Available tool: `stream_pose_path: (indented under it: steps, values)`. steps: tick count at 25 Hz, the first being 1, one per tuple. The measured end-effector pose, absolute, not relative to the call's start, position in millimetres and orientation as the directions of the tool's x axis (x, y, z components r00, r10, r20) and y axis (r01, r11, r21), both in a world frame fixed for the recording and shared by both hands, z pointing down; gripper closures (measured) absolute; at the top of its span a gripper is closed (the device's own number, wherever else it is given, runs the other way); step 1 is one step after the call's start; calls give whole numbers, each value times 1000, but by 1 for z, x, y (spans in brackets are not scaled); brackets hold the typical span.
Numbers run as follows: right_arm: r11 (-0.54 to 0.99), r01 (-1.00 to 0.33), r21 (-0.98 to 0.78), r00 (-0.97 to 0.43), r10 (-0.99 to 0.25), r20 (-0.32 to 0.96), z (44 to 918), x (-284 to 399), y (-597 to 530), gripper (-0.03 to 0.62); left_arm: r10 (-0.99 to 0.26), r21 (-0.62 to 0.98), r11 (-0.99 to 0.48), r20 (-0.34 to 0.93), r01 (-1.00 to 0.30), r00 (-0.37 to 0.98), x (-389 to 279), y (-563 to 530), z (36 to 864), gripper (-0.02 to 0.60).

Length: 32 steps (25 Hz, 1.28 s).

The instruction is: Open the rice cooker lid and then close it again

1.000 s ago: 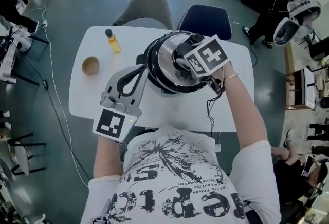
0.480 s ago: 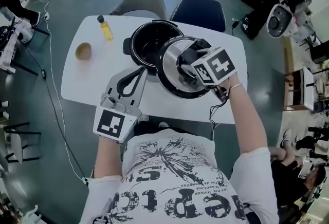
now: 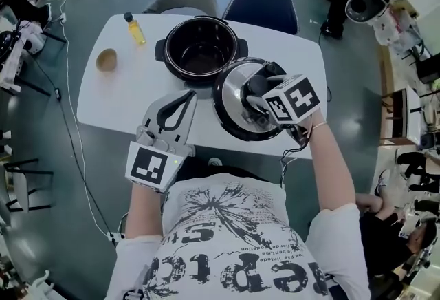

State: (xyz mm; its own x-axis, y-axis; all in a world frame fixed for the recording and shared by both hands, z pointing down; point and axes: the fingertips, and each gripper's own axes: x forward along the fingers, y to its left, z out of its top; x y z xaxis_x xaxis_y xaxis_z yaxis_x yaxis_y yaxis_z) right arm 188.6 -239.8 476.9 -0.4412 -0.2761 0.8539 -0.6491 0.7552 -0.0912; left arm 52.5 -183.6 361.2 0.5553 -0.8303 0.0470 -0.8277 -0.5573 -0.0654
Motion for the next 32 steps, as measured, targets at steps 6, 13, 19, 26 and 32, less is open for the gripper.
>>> stream_pose_path:
  steps: [6, 13, 19, 26, 32]
  values:
    - [753, -653, -83, -413, -263, 872, 491, 208, -216, 303, -824, -75, -566, 47, -821, 564, 68, -169, 366, 568]
    - [755, -650, -81, -410, -259, 874, 490, 203, -214, 303, -821, -99, -571, 44, -815, 570, 63, -169, 365, 568]
    - [775, -628, -73, -439, -276, 855, 461, 217, -216, 303, -829, -117, -558, 30, -822, 558, 82, -158, 348, 568]
    - [818, -574, -44, -473, -287, 833, 422, 166, -256, 303, -851, -107, -524, 27, -845, 525, 45, -187, 345, 568]
    - [851, -525, -7, -473, -285, 834, 417, 127, -276, 303, -862, -124, -502, 2, -856, 506, 27, -196, 339, 568]
